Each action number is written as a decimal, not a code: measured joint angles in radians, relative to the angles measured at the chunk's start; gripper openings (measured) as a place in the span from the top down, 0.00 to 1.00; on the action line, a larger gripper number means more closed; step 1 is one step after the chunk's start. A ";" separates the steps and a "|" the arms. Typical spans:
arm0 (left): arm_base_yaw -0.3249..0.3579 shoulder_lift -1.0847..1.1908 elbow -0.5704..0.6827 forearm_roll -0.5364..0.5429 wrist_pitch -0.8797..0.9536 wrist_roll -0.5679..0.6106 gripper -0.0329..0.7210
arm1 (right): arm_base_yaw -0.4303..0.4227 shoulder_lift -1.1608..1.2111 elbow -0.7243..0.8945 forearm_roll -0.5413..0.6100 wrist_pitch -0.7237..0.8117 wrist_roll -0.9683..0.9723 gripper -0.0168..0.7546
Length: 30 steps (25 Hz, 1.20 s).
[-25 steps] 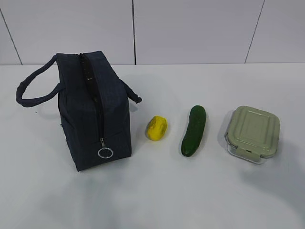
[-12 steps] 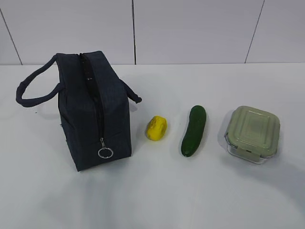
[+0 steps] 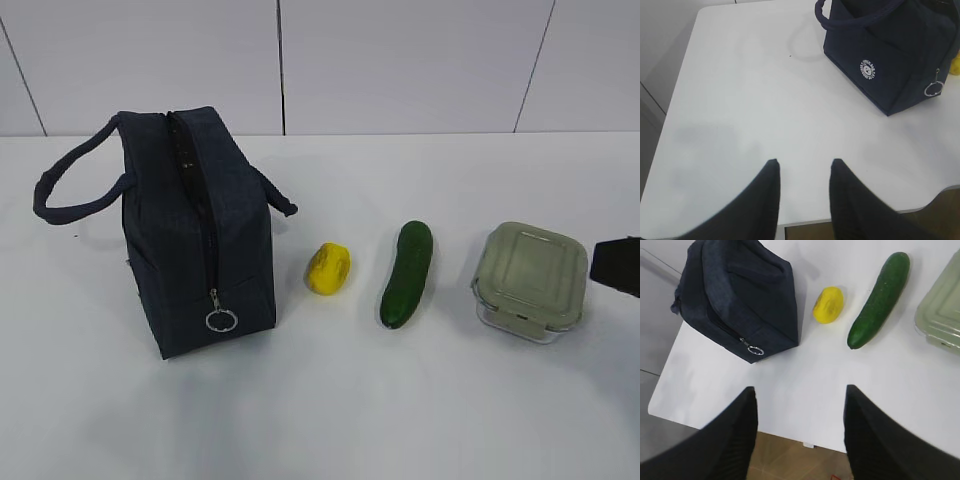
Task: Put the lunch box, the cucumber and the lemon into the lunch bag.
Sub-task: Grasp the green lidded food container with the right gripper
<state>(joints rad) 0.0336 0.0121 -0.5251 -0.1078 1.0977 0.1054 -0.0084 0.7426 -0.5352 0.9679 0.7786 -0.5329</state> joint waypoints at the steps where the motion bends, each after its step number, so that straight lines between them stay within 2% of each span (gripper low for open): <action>1: 0.000 0.000 0.000 0.000 0.000 0.000 0.64 | 0.000 0.015 0.000 0.017 -0.001 -0.014 0.44; 5: 0.000 0.000 0.000 0.000 0.000 0.000 0.64 | 0.000 0.078 -0.001 0.078 0.015 -0.067 0.44; 12: 0.000 0.000 0.000 0.000 0.000 0.000 0.64 | -0.007 0.190 -0.001 0.338 0.037 -0.278 0.44; 14: 0.000 0.000 0.000 0.000 0.000 0.000 0.64 | -0.023 0.225 -0.002 0.378 0.050 -0.323 0.44; 17: 0.000 0.000 0.000 0.000 0.000 0.000 0.64 | -0.076 0.284 -0.002 0.422 0.103 -0.391 0.44; 20: 0.000 0.000 0.000 0.000 0.000 0.000 0.64 | -0.167 0.343 -0.002 0.475 0.193 -0.488 0.44; 25: 0.000 0.000 0.000 0.000 0.000 0.000 0.64 | -0.293 0.426 -0.010 0.503 0.348 -0.627 0.44; 30: 0.000 0.000 0.000 0.000 0.000 0.000 0.64 | -0.327 0.518 -0.014 0.524 0.384 -0.716 0.44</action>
<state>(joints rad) 0.0336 0.0121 -0.5251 -0.1078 1.0977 0.1054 -0.3355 1.2608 -0.5491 1.4923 1.1625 -1.2490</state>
